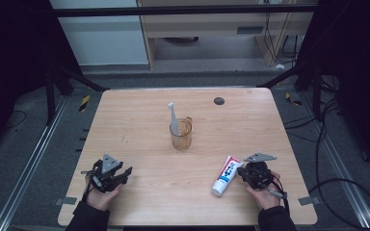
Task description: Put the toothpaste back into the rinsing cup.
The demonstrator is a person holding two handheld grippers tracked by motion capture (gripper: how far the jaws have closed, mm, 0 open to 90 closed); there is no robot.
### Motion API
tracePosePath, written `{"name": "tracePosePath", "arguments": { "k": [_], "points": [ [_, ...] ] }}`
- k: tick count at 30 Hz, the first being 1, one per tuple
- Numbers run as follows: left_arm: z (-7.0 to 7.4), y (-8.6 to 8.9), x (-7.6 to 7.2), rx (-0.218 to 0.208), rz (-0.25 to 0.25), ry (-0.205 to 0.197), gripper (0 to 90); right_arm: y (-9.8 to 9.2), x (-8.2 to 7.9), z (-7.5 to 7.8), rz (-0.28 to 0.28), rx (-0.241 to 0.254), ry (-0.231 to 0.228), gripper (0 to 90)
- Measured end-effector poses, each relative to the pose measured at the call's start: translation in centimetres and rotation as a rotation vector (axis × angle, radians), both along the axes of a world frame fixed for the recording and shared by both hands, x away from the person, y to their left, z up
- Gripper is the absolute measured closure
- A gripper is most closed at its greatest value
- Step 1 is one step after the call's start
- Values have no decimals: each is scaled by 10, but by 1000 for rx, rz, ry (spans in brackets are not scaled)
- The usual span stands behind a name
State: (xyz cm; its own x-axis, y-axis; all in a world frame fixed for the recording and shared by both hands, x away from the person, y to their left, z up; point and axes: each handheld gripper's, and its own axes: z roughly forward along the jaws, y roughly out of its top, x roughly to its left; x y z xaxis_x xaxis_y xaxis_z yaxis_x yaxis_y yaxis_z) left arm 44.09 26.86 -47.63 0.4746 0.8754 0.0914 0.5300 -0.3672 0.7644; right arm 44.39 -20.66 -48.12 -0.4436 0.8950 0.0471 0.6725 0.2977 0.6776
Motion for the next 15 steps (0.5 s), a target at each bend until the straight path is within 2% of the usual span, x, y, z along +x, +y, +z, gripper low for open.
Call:
{"name": "tracePosePath", "arguments": {
  "k": [4, 7, 15],
  "points": [
    [-1, 6, 2, -17, 20, 5, 555, 0, 5, -3, -35, -16, 6, 900],
    [-1, 7, 3, -27, 18, 6, 555, -1, 9, -4, -42, -14, 11, 900],
    [-4, 9, 5, -16, 17, 2, 534, 0, 15, -4, -49, -5, 10, 900]
  ]
}}
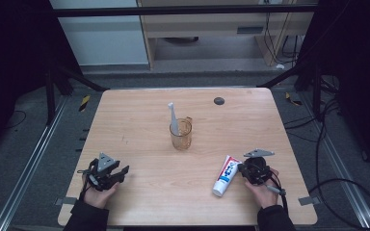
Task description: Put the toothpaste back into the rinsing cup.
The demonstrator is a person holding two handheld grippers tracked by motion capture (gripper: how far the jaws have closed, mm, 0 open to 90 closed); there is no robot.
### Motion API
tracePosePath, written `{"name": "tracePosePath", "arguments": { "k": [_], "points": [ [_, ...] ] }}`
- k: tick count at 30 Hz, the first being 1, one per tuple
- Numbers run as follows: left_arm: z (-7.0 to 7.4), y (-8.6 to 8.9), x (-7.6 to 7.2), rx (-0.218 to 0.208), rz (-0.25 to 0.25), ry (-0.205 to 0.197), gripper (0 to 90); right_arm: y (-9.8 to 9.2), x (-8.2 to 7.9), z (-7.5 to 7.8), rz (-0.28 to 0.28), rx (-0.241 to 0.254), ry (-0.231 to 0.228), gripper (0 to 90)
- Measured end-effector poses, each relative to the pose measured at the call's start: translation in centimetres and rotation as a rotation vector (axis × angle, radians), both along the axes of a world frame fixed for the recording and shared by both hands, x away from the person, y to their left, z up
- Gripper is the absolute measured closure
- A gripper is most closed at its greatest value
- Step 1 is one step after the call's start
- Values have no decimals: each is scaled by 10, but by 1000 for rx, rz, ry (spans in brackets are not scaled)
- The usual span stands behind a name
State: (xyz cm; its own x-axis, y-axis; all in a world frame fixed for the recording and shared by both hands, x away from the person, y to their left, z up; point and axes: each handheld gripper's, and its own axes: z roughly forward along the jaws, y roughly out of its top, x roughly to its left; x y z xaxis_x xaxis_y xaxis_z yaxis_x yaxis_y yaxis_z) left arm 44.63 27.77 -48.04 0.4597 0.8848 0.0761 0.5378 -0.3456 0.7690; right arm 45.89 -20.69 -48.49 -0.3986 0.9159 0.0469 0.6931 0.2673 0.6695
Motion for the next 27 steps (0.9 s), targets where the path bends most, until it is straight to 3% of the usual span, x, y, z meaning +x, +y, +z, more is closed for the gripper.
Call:
{"name": "tracePosePath", "arguments": {
  "k": [15, 27],
  "points": [
    [-1, 2, 1, 3, 7, 3, 516, 16, 16, -2, 46, 17, 5, 900],
    [-2, 3, 2, 4, 11, 8, 512, 33, 17, 2, 117, 44, 2, 900]
  ]
}}
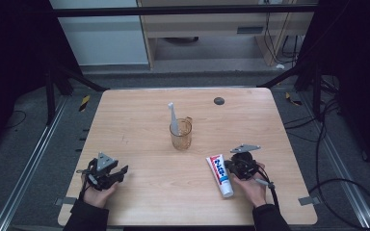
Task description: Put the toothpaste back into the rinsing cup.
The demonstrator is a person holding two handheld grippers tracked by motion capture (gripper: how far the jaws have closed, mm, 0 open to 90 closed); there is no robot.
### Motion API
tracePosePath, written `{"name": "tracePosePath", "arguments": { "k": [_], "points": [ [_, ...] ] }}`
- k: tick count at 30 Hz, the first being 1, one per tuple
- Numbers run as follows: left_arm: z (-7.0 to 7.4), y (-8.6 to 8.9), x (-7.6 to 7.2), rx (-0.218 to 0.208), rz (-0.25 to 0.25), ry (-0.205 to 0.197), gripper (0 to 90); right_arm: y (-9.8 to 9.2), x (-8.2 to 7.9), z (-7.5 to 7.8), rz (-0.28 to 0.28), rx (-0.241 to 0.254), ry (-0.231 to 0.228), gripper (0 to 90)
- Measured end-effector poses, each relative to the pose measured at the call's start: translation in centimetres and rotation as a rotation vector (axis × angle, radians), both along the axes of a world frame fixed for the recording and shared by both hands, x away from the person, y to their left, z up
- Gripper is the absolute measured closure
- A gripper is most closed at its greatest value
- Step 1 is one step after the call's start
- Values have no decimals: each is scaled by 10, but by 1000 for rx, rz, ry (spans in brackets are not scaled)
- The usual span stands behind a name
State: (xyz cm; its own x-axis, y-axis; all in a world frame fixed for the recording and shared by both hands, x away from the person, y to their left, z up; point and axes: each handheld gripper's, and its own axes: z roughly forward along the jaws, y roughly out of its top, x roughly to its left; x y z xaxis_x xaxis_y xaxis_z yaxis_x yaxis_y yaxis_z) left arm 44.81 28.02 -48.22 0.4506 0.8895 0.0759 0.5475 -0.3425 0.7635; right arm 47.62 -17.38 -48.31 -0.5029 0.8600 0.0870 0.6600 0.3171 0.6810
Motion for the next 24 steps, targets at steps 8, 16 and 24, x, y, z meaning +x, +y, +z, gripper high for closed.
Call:
{"name": "tracePosePath", "arguments": {
  "k": [8, 16, 24],
  "points": [
    [0, 0, 0, 2, 0, 5, 509, 10, -2, 3, 47, 9, -2, 900],
    [0, 1, 0, 0, 5, 3, 503, 15, -3, 3, 63, 6, -4, 894],
    [0, 2, 0, -2, 6, 4, 493, 8, -8, 17, 50, -1, -50, 773]
  ]
}}
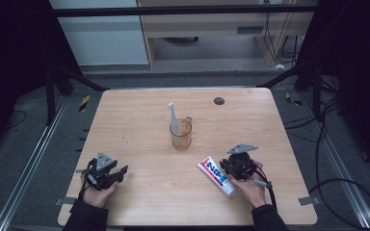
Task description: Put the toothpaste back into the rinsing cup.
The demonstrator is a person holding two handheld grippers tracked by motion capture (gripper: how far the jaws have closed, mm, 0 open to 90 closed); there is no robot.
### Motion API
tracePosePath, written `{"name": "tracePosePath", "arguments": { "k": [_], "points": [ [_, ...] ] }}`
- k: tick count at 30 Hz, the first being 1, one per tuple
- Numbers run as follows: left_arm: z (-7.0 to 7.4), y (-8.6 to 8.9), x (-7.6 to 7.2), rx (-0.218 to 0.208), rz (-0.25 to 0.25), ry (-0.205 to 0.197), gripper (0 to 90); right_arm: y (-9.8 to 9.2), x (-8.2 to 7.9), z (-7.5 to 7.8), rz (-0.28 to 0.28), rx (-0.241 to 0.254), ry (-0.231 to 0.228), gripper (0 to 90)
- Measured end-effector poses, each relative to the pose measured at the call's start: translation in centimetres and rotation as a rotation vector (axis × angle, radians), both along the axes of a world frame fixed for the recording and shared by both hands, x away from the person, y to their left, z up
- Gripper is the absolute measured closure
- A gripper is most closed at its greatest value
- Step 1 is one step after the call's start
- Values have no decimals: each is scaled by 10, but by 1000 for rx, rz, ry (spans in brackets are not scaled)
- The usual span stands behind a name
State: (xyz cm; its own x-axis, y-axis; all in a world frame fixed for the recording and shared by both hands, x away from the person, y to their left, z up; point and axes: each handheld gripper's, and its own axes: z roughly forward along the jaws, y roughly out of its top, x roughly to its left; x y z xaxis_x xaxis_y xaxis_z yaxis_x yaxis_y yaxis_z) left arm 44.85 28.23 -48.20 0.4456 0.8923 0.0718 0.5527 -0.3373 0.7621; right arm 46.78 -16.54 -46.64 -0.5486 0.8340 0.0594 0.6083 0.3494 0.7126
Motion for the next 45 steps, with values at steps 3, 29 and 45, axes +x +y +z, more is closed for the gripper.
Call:
{"name": "tracePosePath", "arguments": {
  "k": [3, 29, 45],
  "points": [
    [0, 0, 0, -1, 0, 2, 489, -3, -4, 9, -4, 11, -12, 692],
    [-2, 0, 2, 4, -4, 19, 474, 12, -16, 22, 53, -82, 60, 406],
    [-3, -1, 3, 10, -6, 25, 471, 26, -13, 9, 89, -124, 146, 403]
  ]
}}
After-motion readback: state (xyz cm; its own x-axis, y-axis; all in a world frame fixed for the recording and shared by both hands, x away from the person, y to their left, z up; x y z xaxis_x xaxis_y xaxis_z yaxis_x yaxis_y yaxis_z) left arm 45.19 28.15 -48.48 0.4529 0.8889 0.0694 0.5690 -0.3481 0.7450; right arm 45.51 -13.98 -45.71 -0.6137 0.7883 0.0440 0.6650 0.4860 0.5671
